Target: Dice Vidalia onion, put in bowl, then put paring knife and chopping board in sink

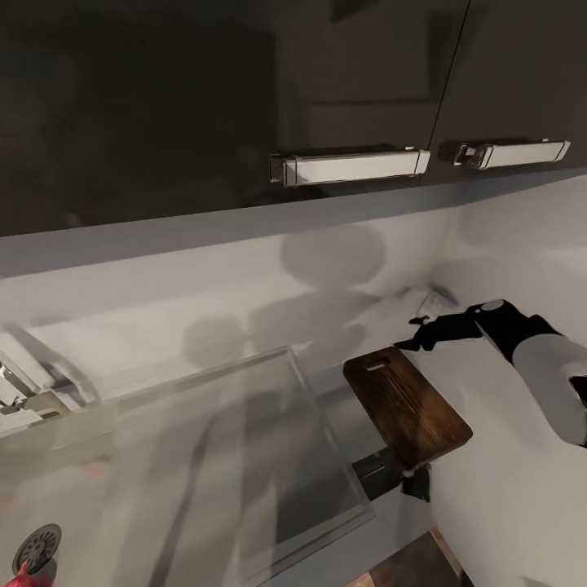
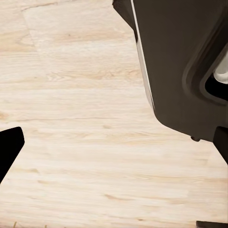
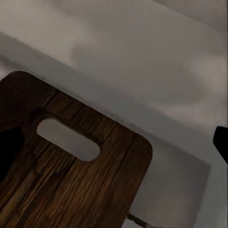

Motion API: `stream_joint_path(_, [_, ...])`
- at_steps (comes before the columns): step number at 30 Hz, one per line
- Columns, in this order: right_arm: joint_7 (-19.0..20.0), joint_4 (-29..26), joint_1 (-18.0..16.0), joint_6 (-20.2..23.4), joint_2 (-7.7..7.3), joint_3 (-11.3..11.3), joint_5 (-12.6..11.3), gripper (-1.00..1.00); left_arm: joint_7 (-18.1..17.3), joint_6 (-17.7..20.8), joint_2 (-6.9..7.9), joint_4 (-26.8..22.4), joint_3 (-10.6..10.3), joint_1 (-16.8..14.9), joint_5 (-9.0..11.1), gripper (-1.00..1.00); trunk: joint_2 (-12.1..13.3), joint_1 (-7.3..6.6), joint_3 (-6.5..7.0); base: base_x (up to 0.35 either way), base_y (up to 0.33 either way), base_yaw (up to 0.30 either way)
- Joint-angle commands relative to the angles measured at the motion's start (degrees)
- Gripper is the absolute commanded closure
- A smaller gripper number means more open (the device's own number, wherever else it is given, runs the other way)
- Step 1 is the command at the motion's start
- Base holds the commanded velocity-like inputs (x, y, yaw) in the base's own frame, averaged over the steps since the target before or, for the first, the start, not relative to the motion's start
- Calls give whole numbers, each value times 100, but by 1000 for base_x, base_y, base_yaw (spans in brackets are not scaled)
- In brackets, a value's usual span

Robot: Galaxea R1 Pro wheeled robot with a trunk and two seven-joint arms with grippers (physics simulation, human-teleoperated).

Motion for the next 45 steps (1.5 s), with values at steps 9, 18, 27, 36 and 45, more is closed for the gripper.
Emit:
stream_joint_path(9, [20,-71,2,-27,434,76,2,-100,1,-30,-1,9,2,-3,16,-100,-10,3,-9,0,0,0])
stream_joint_path(18, [26,-66,0,-30,448,84,15,-100,1,-33,-1,9,1,-3,16,-100,-10,3,-9,0,0,0])
stream_joint_path(27, [4,-42,3,-37,452,86,19,-100,-2,-35,-20,10,-3,0,16,-100,-10,3,-16,0,0,0])
stream_joint_path(36, [4,-37,-1,-31,456,86,26,-100,1,-38,-27,12,-1,-2,16,-100,-10,3,-17,0,0,0])
stream_joint_path(45, [-5,-37,2,-30,464,94,45,-100,1,-38,-35,9,-2,-3,16,-100,-10,3,-52,0,0,0])
